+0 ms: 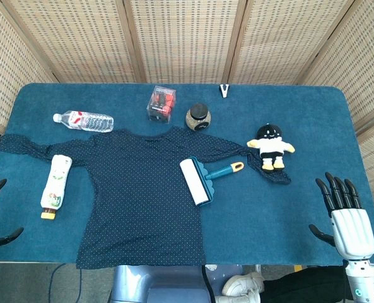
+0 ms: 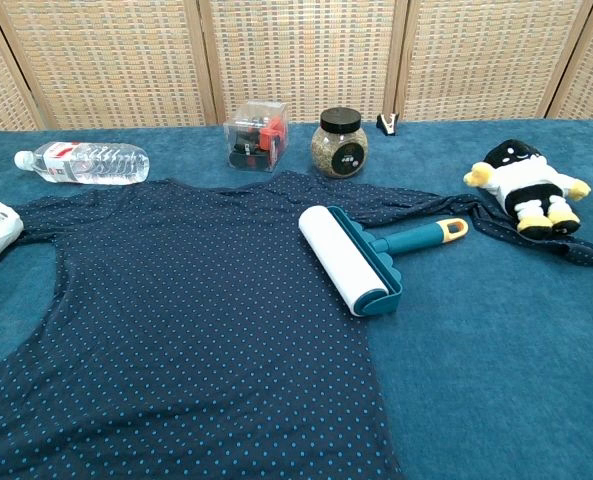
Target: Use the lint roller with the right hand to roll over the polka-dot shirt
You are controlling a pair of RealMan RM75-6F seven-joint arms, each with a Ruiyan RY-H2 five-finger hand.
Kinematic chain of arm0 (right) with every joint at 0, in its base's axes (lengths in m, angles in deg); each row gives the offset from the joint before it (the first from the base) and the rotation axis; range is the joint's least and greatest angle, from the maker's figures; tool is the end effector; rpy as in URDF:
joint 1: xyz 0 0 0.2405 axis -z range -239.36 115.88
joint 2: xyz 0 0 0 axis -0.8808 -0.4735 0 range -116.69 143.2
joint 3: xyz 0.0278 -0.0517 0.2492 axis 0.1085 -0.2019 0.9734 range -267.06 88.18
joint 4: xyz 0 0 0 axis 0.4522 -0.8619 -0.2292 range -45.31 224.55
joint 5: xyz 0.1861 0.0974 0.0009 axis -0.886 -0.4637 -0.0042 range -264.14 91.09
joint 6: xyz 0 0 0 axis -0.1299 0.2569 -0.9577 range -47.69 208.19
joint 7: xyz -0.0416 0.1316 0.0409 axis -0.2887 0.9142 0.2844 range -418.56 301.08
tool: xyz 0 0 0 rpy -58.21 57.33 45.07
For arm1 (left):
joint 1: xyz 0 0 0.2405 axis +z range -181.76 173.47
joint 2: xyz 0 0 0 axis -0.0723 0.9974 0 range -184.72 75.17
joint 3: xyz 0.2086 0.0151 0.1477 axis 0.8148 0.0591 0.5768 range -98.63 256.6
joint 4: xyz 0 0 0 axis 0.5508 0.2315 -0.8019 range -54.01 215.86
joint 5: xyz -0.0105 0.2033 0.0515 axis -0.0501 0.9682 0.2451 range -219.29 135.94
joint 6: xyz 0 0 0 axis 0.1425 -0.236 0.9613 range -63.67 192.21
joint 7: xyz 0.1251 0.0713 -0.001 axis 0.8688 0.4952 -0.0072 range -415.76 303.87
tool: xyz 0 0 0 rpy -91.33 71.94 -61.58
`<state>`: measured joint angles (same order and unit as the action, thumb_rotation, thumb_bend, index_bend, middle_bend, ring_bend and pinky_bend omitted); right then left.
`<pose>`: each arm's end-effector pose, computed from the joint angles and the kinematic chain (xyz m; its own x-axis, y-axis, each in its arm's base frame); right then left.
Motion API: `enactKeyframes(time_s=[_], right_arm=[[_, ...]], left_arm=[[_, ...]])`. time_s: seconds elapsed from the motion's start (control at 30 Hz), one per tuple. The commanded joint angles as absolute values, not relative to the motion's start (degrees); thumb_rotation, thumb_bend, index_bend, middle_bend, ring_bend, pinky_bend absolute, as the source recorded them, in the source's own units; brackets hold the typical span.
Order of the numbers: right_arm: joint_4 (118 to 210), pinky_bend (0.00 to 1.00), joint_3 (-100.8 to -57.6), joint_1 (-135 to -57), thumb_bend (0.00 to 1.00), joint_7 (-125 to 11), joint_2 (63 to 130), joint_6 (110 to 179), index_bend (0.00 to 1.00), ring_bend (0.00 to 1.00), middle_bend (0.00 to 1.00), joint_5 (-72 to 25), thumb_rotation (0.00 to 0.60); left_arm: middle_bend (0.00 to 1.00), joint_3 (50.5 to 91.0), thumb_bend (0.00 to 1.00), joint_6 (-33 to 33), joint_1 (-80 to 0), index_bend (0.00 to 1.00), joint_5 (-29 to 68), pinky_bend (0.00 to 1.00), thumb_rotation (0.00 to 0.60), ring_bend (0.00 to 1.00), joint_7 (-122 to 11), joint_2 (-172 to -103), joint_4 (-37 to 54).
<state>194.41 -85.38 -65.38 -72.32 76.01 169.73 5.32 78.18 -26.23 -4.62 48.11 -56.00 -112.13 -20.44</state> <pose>-0.2532 -0.1743 0.1598 0.4326 0.0972 0.8963 -0.8928 -0.0918 0.4409 -0.2896 0.1492 0.1860 0.3618 -0.0254 0.9319 0.9321 -0.0068 -0.3621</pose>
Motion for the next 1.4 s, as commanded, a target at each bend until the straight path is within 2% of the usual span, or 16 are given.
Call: enactKeyframes(time_s=[0.03,0.3,0.33,0.37,0.43,0.5,0.57,0.6,0.63,0.7,0.87,0.93,1.13,1.4], right_arm=[[194.4,0.0,-85.4,-65.4,0.0,-72.4,76.0,169.6,0.0,0.0,0.0,5.2,0.6],[194.3,0.0,-84.5,-67.1,0.0,-72.5,76.9,167.0,0.0,0.0,0.0,3.8,0.6],[193.7,0.0,-83.7,-68.0,0.0,-73.0,77.4,166.5,0.0,0.02,0.01,3.6,0.6],[193.0,0.01,-82.9,-68.9,0.0,-73.7,77.9,165.9,0.0,0.09,0.07,3.5,0.6],[190.5,0.19,-80.2,-73.4,0.0,-76.3,78.9,162.2,0.0,0.34,0.29,4.0,0.6],[188.5,0.67,-78.3,-77.5,0.0,-76.0,79.5,158.3,0.0,0.72,0.65,4.5,0.6],[186.3,0.94,-76.9,-82.3,0.0,-76.7,79.7,152.1,0.0,0.92,0.85,3.8,0.6],[186.2,0.98,-76.6,-83.3,0.0,-77.0,79.6,150.6,0.0,0.96,0.91,3.2,0.6],[186.0,1.0,-76.2,-84.5,0.0,-77.5,79.6,148.8,0.0,0.99,0.96,2.5,0.6],[185.9,1.0,-74.7,-89.7,0.0,-78.9,80.1,140.1,0.0,1.0,1.0,-2.1,0.6],[184.2,1.0,-71.7,-99.9,0.0,-79.6,84.7,125.6,0.0,1.0,1.0,-14.0,0.6],[181.9,1.0,-71.4,-103.1,0.0,-80.9,87.0,122.2,0.0,1.0,1.0,-18.0,0.6],[173.5,1.0,-72.4,-110.3,0.11,-83.0,95.0,117.9,0.1,1.0,1.0,-26.2,0.6],[163.6,1.0,-74.6,-113.7,0.28,-82.2,102.5,117.9,0.27,1.0,1.0,-28.1,0.6]], left_arm=[[0.0,78.1,0.0,-26.1,-4.6,0.0,47.9,0.0,0.6,0.0,-56.0,-112.1,-20.4],[0.0,77.7,0.0,-25.0,-5.2,0.0,46.9,0.0,0.6,0.0,-55.9,-112.4,-20.3],[0.0,77.5,0.0,-24.7,-5.4,0.0,46.6,0.0,0.6,0.0,-55.6,-112.5,-20.3],[0.0,77.4,0.0,-24.4,-5.6,0.0,46.4,0.0,0.6,0.0,-55.3,-112.6,-20.3],[0.0,77.1,0.0,-22.8,-6.4,0.0,45.3,0.0,0.6,0.0,-54.4,-113.0,-20.4],[0.0,76.8,0.0,-21.8,-7.0,0.0,44.3,0.0,0.6,0.0,-53.6,-113.1,-20.6],[0.0,76.4,0.0,-20.9,-7.4,0.0,43.0,0.0,0.6,0.0,-53.0,-113.1,-20.9],[0.0,76.3,0.0,-20.7,-7.5,0.0,42.7,0.0,0.6,0.0,-53.0,-113.1,-21.0],[0.0,76.2,0.0,-20.5,-7.6,0.0,42.4,0.0,0.6,0.0,-52.9,-113.1,-21.0],[0.0,75.7,0.0,-19.9,-7.9,0.0,41.1,0.0,0.6,0.0,-52.7,-113.0,-21.1],[0.0,74.7,0.0,-17.9,-8.9,0.0,38.1,0.0,0.6,0.0,-52.5,-113.2,-20.5],[0.0,74.3,0.0,-17.0,-9.4,0.0,36.9,0.0,0.6,0.0,-52.5,-113.4,-20.1],[0.0,73.3,0.0,-14.7,-10.6,0.0,33.6,0.0,0.6,0.0,-52.4,-113.7,-18.8],[0.0,72.8,0.0,-12.9,-11.4,0.0,31.0,0.0,0.6,0.0,-51.9,-114.0,-17.8]])
